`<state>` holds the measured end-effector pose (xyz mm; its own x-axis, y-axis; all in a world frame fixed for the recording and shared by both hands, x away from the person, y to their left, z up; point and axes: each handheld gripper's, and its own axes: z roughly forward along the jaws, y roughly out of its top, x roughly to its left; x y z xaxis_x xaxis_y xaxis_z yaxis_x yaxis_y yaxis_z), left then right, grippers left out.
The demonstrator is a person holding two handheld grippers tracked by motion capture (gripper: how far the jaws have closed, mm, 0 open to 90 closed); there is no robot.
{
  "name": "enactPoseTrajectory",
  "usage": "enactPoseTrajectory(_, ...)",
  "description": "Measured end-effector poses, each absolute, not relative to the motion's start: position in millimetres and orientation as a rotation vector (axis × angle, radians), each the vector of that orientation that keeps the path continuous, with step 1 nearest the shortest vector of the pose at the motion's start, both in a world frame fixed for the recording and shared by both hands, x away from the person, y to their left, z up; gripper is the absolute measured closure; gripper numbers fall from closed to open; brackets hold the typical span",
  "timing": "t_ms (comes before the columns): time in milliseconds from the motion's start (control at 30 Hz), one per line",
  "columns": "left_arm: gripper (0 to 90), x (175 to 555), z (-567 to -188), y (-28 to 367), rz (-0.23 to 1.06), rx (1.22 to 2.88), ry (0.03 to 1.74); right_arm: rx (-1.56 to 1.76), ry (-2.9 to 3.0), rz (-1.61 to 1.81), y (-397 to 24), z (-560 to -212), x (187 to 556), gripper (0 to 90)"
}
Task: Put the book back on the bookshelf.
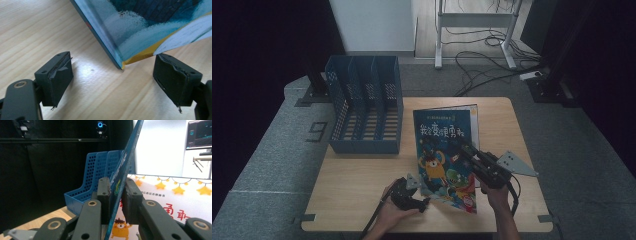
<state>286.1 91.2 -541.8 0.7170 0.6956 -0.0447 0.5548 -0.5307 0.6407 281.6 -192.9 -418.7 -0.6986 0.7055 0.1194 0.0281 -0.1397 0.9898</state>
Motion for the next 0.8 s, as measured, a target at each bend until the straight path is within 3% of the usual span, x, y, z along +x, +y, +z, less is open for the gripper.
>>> enactPoseTrajectory(800, 15.5, 295.3, -543.3, 92.0, 0.338, 2.265, 0.983, 0.837, 1.717, 1.838, -198.5, -419.4, 279.4, 80.3)
